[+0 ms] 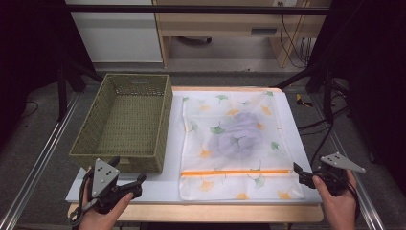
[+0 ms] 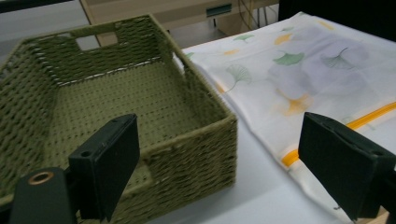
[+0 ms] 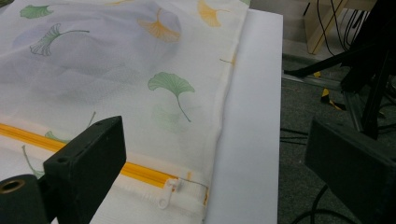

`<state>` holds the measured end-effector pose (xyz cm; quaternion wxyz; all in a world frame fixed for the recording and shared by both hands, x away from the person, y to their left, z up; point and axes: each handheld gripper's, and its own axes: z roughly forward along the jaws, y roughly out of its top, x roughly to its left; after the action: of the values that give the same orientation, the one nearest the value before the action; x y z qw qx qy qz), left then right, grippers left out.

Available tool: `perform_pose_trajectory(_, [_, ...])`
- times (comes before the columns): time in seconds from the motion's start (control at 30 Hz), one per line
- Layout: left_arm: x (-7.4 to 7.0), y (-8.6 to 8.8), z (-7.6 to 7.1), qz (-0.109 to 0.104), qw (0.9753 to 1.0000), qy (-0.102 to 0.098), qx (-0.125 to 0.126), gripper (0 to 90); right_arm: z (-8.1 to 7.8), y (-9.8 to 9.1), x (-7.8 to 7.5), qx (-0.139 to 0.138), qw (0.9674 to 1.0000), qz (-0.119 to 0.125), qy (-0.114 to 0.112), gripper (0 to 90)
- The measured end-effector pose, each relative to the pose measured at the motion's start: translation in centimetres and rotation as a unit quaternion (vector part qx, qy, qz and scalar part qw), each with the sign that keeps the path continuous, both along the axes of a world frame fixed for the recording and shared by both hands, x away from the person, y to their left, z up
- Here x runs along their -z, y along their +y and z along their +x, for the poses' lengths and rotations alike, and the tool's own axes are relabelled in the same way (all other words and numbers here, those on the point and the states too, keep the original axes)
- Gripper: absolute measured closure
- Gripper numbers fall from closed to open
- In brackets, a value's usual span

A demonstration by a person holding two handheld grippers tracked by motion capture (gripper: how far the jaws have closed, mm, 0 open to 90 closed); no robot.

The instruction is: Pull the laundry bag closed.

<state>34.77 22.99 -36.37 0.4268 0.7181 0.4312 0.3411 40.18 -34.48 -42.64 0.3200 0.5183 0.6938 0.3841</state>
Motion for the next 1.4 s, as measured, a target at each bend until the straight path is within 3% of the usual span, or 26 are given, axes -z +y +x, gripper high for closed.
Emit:
perform_pose_trajectory(0.37, [2.1, 3.2, -0.5, 0.005, 0.9986, 0.022, -0.047, 14.3, -0.5, -0.6, 0.5, 0.006, 0.9999, -0.002, 0.014, 6.9])
perform_pose_trajectory(0.67, [4.3, 5.4, 0.0, 0.007, 0.995, 0.059, -0.08, 13.5, -0.5, -0.6, 1.1, 0.005, 0.9995, -0.009, 0.029, 5.8])
perform_pose_trajectory(1.1, [7.3, 5.6, 1.3, 0.036, 0.9911, 0.102, -0.078, 9.2, 0.1, -0.5, 2.3, -0.013, 0.9981, -0.001, 0.059, 5.8])
perform_pose_trajectory(1.33, [8.8, 5.7, 1.9, 0.044, 0.9886, 0.125, -0.072, 8.0, 0.7, -0.1, 3.5, -0.027, 0.9943, -0.01, 0.103, 7.0])
perform_pose_trajectory(1.4, [9.2, 5.7, 2.0, 0.049, 0.9879, 0.132, -0.066, 7.7, 0.7, 0.0, 3.6, -0.028, 0.994, -0.017, 0.105, 7.8])
